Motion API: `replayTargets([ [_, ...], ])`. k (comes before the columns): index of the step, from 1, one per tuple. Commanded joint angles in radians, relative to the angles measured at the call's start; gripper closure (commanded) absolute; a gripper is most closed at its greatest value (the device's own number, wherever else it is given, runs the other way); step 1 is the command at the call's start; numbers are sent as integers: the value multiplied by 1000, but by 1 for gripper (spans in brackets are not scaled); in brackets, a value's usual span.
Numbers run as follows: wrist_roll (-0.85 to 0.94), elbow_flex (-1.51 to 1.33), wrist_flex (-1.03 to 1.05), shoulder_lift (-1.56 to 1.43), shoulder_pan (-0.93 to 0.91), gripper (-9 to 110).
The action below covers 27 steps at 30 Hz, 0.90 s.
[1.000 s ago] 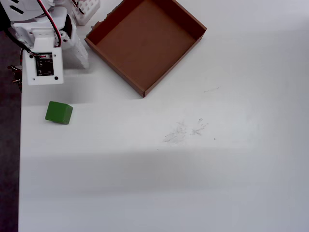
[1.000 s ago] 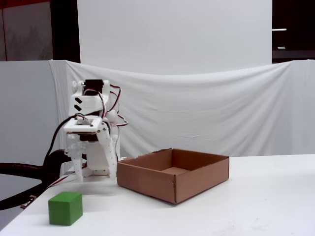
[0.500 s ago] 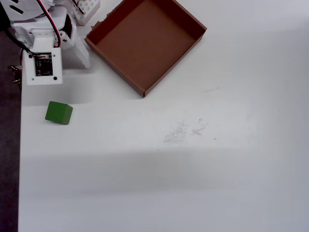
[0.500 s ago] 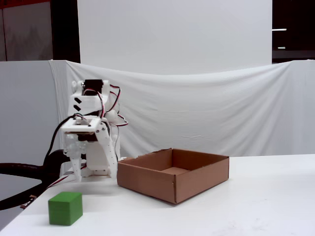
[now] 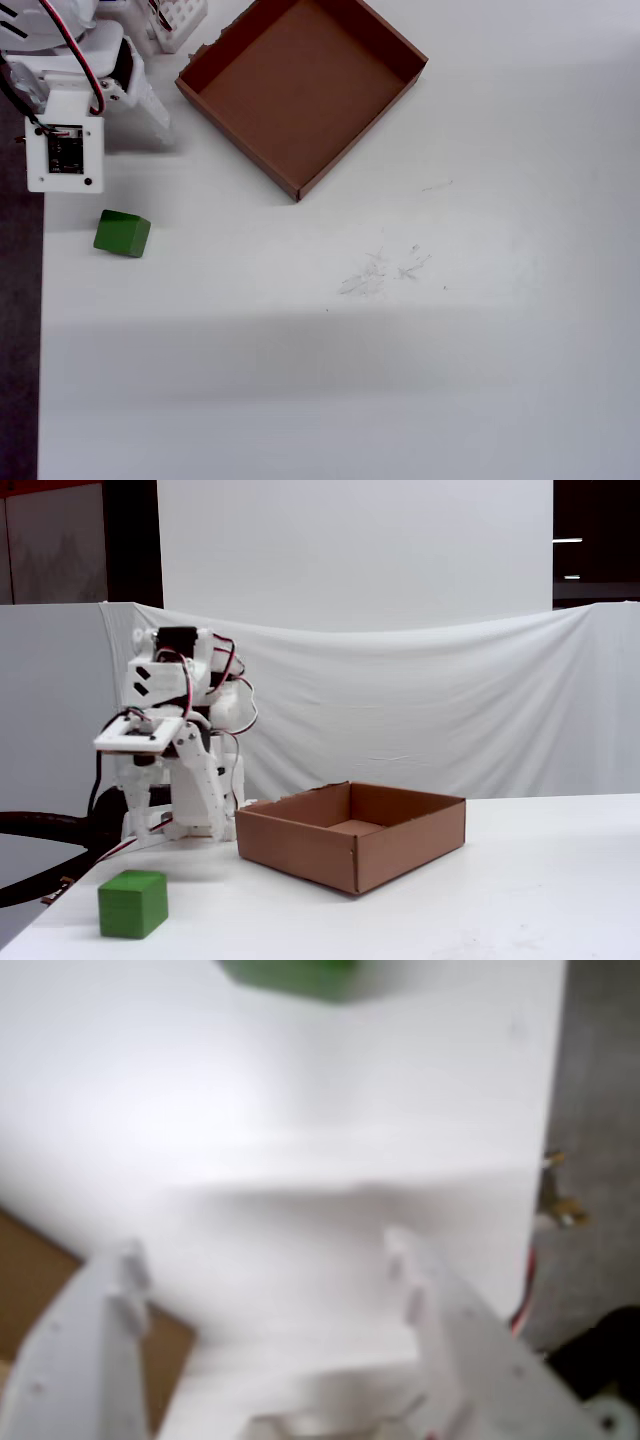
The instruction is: Grasp a green cube and put it in a box.
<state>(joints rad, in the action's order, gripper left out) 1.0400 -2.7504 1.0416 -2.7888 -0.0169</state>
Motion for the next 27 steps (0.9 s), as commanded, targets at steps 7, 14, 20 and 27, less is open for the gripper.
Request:
replayTargets([
  [7, 6, 399, -103, 459, -46, 67],
  [14, -2, 509, -187, 655, -57, 69],
  [20, -3, 545, -262, 775, -63, 70],
  [27, -5, 497, -354, 792, -63, 69],
])
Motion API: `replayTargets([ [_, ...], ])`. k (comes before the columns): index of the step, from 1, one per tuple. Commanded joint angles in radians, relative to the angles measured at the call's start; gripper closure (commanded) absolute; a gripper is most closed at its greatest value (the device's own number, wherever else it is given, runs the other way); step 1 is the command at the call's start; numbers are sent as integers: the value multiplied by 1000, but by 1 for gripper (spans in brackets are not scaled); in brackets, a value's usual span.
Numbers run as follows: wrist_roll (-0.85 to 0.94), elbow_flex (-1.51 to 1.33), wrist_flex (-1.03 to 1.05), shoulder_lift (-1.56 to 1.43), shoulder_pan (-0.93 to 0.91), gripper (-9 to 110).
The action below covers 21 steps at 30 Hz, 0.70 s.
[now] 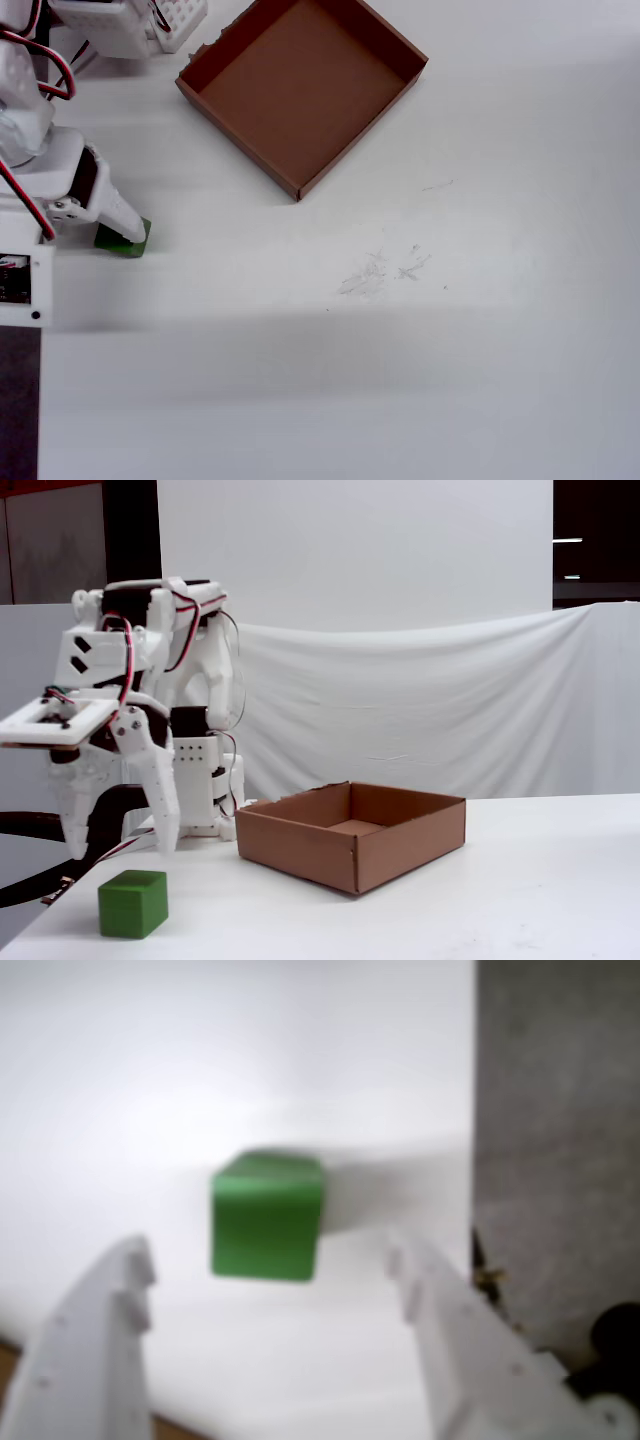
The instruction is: Grasp a green cube and put it in a box.
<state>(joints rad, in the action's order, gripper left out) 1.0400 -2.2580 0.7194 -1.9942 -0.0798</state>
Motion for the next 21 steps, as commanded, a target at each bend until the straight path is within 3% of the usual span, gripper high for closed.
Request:
replayTargets([
  [1, -6, -6, -54, -2, 5, 69],
  [8, -18, -86, -193, 32, 17, 69],
  [21, -18, -109, -212, 129, 32, 70],
])
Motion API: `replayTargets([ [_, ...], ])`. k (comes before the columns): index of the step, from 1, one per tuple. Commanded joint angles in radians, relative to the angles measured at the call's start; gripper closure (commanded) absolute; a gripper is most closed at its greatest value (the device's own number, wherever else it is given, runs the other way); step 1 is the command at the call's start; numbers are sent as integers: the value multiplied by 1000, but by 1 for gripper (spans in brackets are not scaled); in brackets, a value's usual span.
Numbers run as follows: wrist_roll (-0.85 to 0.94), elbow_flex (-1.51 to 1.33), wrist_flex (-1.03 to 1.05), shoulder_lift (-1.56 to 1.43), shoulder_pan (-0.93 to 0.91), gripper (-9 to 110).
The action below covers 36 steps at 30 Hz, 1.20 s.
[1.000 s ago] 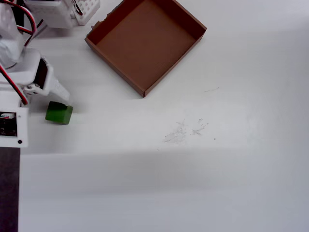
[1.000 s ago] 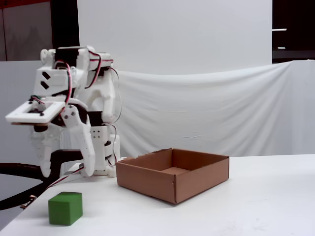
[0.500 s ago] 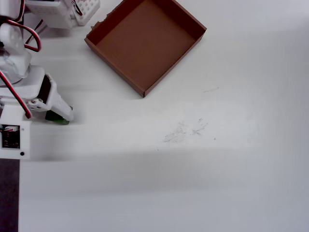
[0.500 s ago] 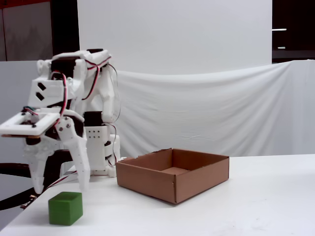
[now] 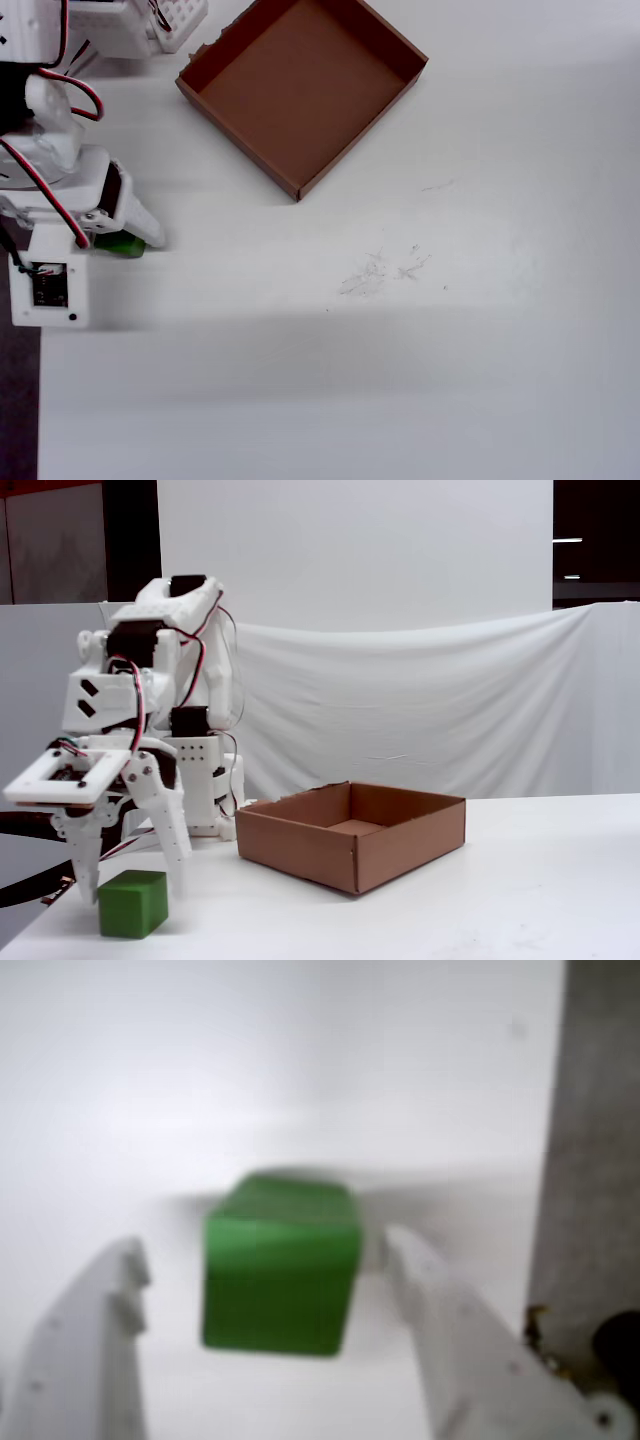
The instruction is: Grasp a green cube and put it in a box.
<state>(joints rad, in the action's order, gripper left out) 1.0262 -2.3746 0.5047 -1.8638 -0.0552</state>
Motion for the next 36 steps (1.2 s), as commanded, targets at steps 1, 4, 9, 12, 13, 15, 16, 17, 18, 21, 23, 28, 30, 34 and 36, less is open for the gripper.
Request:
replayTargets([
  [1, -5, 15, 18, 6, 8, 70],
  [4, -5, 46, 63, 28, 9, 71],
  [9, -9, 55, 64, 37, 11, 73],
  [12, -14, 91, 97, 38, 9, 74],
  [13, -14, 104, 109, 38, 9, 74],
  [15, -14, 156, 137, 44, 2, 74],
  [16, -14, 169, 141, 48, 0, 74],
  [17, -14, 176, 140, 52, -2, 74],
  [18, -14, 178, 132, 55, -2, 74],
  [21, -15, 181, 124, 77, 0, 75],
  [23, -17, 189, 135, 91, 3, 75],
  [28, -34, 192, 130, 117, 12, 77],
  [30, -38, 204, 138, 121, 12, 79],
  [34, -52, 232, 141, 133, 11, 79],
  [36, -63, 252, 140, 141, 8, 80],
])
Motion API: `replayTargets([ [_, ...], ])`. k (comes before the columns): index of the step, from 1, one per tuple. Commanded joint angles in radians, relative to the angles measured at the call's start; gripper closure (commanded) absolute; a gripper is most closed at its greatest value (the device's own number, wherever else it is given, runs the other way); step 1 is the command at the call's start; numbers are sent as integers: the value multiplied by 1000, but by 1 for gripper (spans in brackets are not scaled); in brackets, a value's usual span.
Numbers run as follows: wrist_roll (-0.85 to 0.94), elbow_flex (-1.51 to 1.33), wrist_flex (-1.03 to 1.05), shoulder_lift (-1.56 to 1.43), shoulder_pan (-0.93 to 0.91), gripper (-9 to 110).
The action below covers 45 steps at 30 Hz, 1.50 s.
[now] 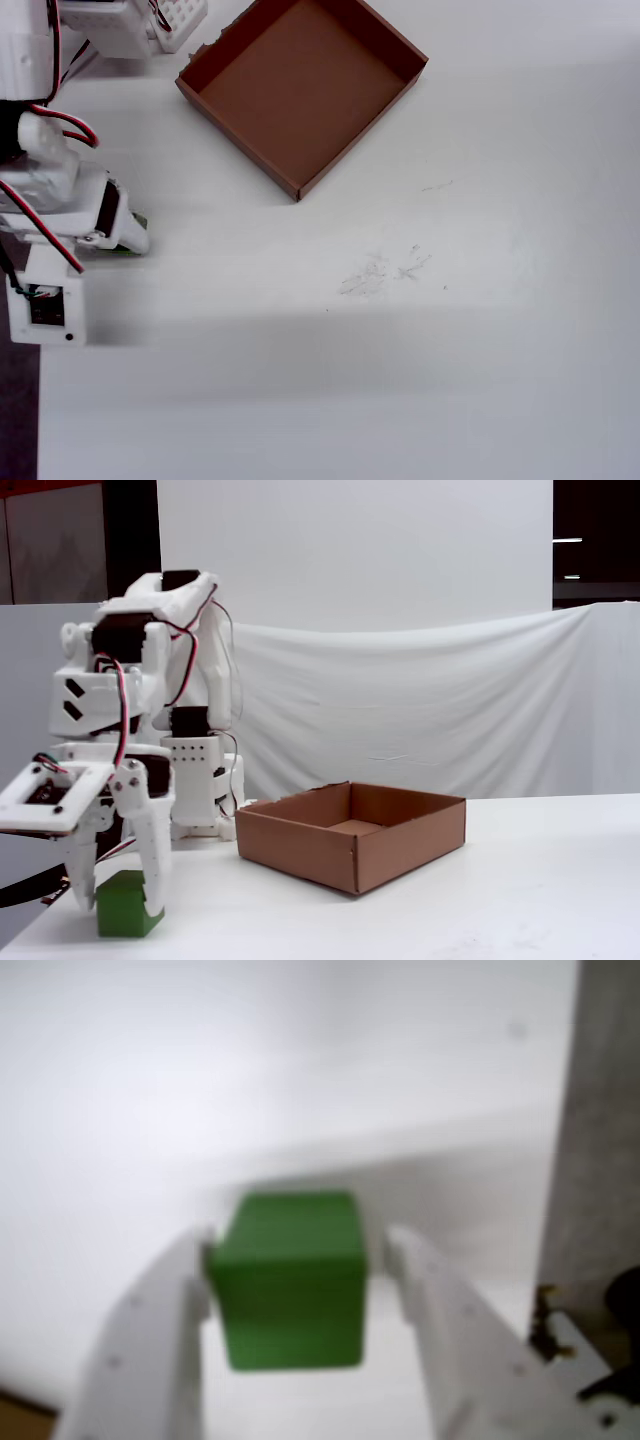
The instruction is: Grasp a green cube and put it in a box.
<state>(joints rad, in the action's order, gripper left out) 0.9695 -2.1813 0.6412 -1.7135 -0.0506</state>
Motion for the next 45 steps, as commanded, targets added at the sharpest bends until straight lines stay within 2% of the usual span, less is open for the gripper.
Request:
replayTargets([
  [1, -9, 66, 3, -6, 2, 81],
  [18, -12, -86, -95, -89, 26, 78],
  [33, -12, -75, -71, -95, 28, 87],
  [39, -12, -49, -25, -97, 29, 88],
  [45, -34, 71, 141, -124, 51, 89],
])
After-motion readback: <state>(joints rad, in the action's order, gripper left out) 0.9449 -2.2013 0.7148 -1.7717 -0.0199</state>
